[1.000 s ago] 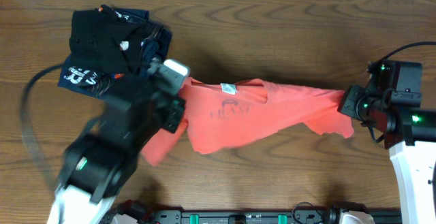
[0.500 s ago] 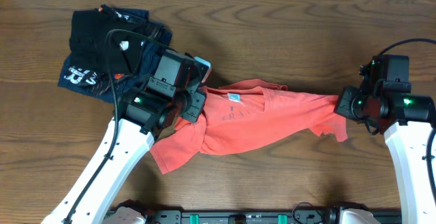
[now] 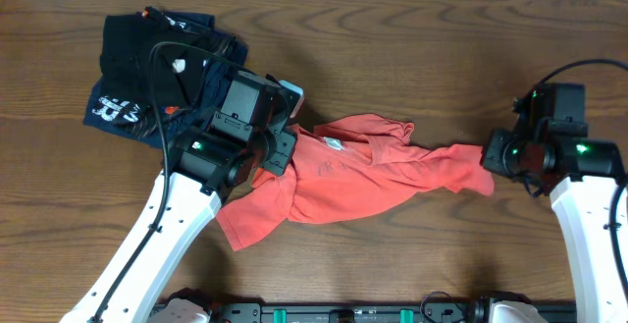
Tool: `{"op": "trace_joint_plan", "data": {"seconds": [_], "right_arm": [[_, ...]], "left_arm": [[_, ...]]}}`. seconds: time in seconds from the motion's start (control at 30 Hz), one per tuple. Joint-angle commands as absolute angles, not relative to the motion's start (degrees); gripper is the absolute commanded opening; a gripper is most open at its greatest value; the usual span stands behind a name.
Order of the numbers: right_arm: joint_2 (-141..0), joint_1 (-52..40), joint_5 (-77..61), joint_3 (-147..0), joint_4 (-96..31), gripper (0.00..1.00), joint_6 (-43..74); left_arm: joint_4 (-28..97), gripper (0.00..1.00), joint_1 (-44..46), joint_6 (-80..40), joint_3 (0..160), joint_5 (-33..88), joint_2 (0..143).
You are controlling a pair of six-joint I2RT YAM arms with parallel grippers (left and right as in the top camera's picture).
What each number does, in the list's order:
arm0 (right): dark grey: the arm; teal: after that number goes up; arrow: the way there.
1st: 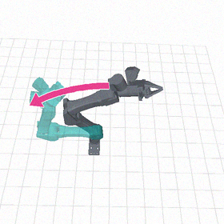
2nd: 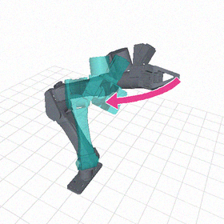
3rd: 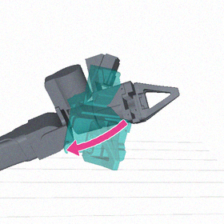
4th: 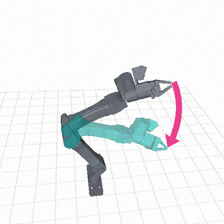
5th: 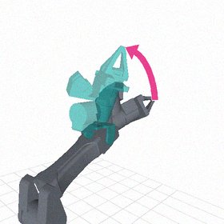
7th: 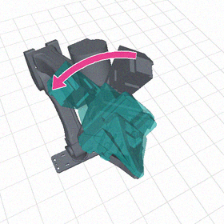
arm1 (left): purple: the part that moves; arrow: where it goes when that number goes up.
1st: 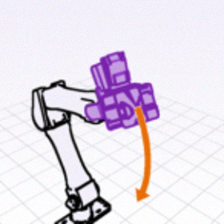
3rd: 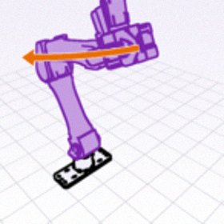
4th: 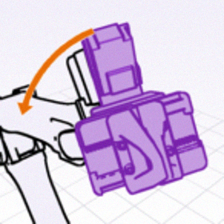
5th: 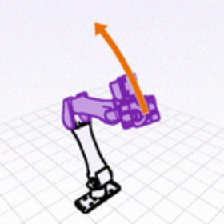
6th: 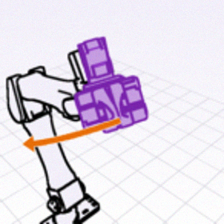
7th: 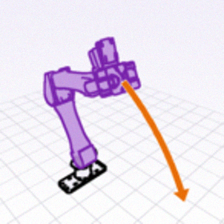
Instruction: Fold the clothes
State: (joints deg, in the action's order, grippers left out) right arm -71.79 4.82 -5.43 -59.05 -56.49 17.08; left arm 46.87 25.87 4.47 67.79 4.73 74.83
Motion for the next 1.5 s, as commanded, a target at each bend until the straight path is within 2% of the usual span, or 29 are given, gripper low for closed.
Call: {"op": "trace_joint_plan", "data": {"seconds": [0.0, 0.07, 0.2, 0.4, 0.57, 0.7, 0.87, 0.97, 1.33, 1.4, 1.47], "right_arm": [[-72.2, 5.2, -11.2, -55.7, -54.4, 0.23, 13.7], [-72.4, 5.2, -17.2, -53.1, -51.5, 0.25, 9.1], [-72.9, 5.2, -19.6, -48.1, -46.1, 0.28, 8.8], [-75.3, 4.6, -26.0, -42.2, -31.7, 0.25, 17.7], [-80.8, 2.1, -25.0, -40.6, -23.4, 0.28, 21.5], [-86.2, 0.9, -21.4, -40.6, -20.5, 0.39, 23.8], [-90.1, 0.9, -20.7, -40.6, -19.5, 0.49, 28.1], [-90.1, 1.0, -17.2, -40.6, -19.4, 0.52, 31.0], [-90.1, 1.5, -16.5, -40.6, -18.1, 0.47, 46.2], [-90.1, 1.5, -16.5, -40.6, -18.1, 0.38, 48.5], [-90.1, 1.4, -16.5, -40.6, -18.1, 0.23, 50.4]], "left_arm": [[47.6, 0.06, 25.5, 4.2, 67.6, 2.1, 73.9], [47.7, 0.06, 25.5, 4.2, 67.6, 2.1, 73.9], [47.7, 0.06, 25.5, 4.2, 67.6, 2.1, 73.9], [47.7, 0.06, 25.5, 4.2, 67.6, 2.1, 73.9], [47.7, 0.06, 25.5, 4.2, 67.6, 2.2, 73.9], [47.7, 0.06, 25.5, 4.1, 67.6, 2.3, 73.9], [47.9, 0.06, 25.5, 3.7, 67.6, 2.6, 73.9], [48.0, 0.06, 25.5, 3.7, 67.6, 2.6, 73.9], [48.0, 0.06, 25.5, 2.7, 67.6, 2.6, 73.9], [47.9, 0.06, 25.5, 2.7, 67.6, 2.6, 73.9], [48.0, 0.06, 25.5, 2.7, 67.6, 2.6, 73.9]]}}
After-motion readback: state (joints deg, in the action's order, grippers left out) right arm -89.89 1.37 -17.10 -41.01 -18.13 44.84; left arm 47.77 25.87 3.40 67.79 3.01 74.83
